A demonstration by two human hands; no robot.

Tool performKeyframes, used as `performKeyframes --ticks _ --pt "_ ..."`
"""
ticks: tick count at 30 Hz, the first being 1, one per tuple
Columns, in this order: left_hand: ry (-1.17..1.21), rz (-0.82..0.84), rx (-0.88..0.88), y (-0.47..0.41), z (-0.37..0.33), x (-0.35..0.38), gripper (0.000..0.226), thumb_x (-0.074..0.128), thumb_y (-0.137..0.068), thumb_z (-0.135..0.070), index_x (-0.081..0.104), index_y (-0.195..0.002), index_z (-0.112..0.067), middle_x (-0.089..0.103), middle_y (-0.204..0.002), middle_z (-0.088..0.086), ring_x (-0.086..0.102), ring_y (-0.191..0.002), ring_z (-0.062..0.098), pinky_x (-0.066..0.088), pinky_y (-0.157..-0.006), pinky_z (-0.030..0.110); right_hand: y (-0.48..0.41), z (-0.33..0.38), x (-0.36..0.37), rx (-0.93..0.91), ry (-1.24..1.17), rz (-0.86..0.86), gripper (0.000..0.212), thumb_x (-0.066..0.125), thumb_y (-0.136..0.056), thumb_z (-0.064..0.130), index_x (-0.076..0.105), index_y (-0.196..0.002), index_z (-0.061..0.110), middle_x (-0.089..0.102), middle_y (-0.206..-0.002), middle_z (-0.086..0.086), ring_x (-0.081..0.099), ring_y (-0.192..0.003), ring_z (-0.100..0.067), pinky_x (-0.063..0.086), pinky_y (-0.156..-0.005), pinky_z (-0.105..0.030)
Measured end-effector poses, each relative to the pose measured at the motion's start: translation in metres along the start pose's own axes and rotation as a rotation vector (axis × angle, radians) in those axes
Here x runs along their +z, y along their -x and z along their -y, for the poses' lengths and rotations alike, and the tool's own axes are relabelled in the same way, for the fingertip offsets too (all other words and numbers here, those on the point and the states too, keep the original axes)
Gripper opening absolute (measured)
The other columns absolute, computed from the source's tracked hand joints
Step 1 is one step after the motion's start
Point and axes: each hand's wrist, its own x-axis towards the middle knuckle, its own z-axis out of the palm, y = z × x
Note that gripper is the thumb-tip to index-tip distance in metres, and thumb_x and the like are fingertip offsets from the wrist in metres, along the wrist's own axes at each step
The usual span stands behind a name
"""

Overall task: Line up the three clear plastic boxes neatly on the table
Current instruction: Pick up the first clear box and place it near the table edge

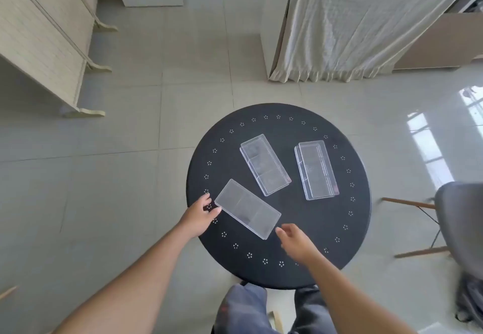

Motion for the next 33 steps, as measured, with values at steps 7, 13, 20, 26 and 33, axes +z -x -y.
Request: performKeyframes --ticks 7,13,20,26,33 --pt "-0.001 0.091 0.011 -0.013 0.004 0.002 0.089 0.072 -0.1 -0.041 0.022 -0.173 -0.032 0.035 -0.174 -0.02 0.061 -0.142 0.014 0.042 -0.115 0.031 -0.023 -0.016 0.029 0.073 -0.217 0.015 0.087 0.06 -0.077 0.064 0.044 -0.154 0.027 0.061 -0.149 0.013 0.069 -0.124 -0.019 0.058 -0.106 -0.053" --pt "-0.062 0.073 0.021 -0.021 0.024 0.019 0.084 0.072 -0.097 -0.043 0.029 -0.168 -0.039 0.042 -0.168 -0.017 0.054 -0.146 0.011 0.046 -0.118 0.038 0.007 0.024 0.023 0.103 -0.39 0.037 0.053 0.069 -0.1 0.035 0.051 -0.149 0.026 0.068 -0.135 0.017 0.065 -0.125 -0.01 0.049 -0.117 -0.049" --pt "-0.093 -0.095 0.151 -0.008 0.039 0.024 0.07 0.083 -0.091 -0.016 0.055 -0.154 -0.028 0.056 -0.147 -0.013 0.056 -0.137 0.012 0.04 -0.111 0.024 0.02 0.032 0.009 0.054 -0.379 0.008 0.059 0.076 -0.095 0.037 0.05 -0.147 0.025 0.072 -0.132 0.012 0.069 -0.121 -0.011 0.051 -0.113 -0.041" --pt "-0.173 -0.288 0.306 -0.002 0.033 0.016 0.038 0.088 -0.088 -0.016 0.079 -0.124 -0.024 0.065 -0.107 -0.017 0.067 -0.105 0.014 0.045 -0.092 0.018 0.028 0.042 -0.013 -0.024 -0.224 -0.06 0.057 0.079 -0.089 0.043 0.057 -0.139 0.028 0.073 -0.121 0.014 0.071 -0.111 -0.005 0.057 -0.102 -0.035" --pt "-0.033 -0.329 0.178 0.005 0.023 0.019 0.017 0.084 -0.093 -0.035 0.084 -0.102 -0.021 0.073 -0.099 -0.011 0.071 -0.091 0.004 0.048 -0.077 0.014 0.031 0.051 -0.032 -0.015 -0.068 -0.062 0.053 0.072 -0.09 0.051 0.064 -0.138 0.029 0.077 -0.111 0.015 0.075 -0.101 -0.012 0.059 -0.098 -0.04"
